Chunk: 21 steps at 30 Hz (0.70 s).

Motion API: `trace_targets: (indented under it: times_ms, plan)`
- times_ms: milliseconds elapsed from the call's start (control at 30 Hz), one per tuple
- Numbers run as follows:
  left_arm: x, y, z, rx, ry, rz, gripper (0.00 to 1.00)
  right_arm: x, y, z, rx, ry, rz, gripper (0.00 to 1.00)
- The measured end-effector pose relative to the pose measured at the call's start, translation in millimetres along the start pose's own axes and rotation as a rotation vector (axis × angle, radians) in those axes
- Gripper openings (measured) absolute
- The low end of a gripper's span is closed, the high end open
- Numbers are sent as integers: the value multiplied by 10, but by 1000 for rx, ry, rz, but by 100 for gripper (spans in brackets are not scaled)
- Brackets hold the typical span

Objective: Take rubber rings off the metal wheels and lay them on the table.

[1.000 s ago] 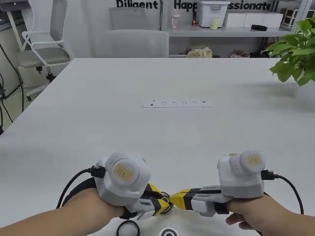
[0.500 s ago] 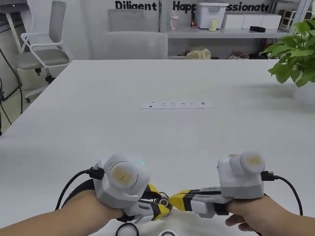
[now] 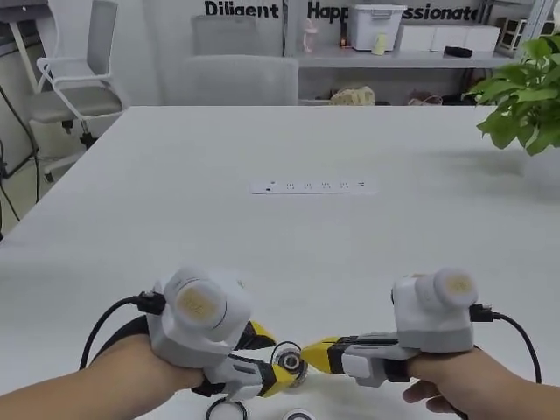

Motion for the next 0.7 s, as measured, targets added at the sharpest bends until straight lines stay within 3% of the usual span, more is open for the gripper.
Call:
trace_targets:
  times_ms: [700]
  plan:
    - [43,-452,-59,30,-52,-95,39,1,-8,2,13,8,-2,0]
Point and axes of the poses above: the centre of the closed fingertips' face, and the gripper's own axes: y roughly forward along the fingers, z roughly to its left, x roughly out of its top, the point moved 6 cm from there along -y, roughly backward along the fingers, and after that the axes turned 5 degrees about -z, right-handed, at the moved point
